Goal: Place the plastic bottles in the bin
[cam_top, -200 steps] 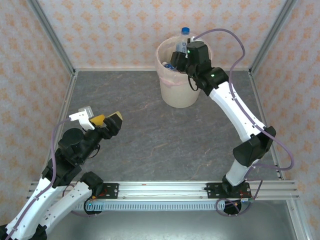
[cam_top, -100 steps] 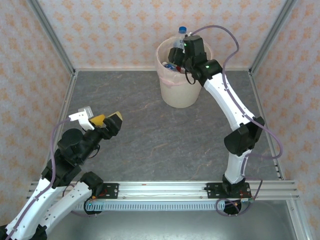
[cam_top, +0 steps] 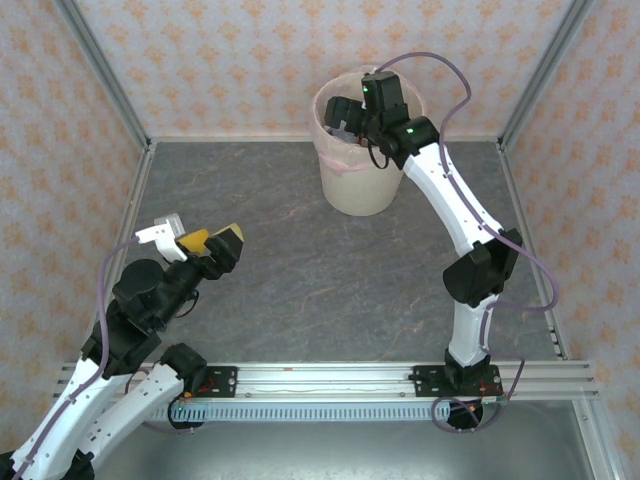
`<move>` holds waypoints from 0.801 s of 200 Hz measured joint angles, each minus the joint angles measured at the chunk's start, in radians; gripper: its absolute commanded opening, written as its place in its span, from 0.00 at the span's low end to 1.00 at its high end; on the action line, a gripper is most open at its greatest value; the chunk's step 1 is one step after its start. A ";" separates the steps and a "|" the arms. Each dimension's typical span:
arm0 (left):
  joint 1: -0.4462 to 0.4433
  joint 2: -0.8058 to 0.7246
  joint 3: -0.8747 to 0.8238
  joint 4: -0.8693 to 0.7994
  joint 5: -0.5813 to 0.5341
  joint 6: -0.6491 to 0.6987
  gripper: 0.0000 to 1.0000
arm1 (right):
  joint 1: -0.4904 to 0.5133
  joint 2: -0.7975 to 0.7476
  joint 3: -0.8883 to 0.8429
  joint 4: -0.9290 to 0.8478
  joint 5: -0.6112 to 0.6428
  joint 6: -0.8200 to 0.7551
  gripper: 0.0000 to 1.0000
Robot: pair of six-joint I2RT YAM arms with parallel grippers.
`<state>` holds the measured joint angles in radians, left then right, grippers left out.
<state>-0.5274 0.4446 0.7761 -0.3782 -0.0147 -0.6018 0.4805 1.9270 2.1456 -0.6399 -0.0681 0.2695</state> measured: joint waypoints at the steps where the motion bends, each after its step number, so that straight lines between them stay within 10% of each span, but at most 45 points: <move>1: 0.000 0.000 0.000 0.000 0.000 0.000 0.99 | 0.000 0.000 0.000 0.000 0.000 0.000 1.00; 95: 0.000 0.001 -0.001 0.000 0.000 0.000 0.99 | 0.000 -0.139 -0.107 0.059 -0.001 0.001 1.00; 160: 0.000 0.074 -0.013 0.000 -0.004 0.000 0.99 | 0.000 -0.513 -0.589 0.231 0.038 0.015 1.00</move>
<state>-0.5274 0.5190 0.7631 -0.3786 -0.0189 -0.6022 0.4805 1.4136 1.5562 -0.4091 -0.0299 0.2844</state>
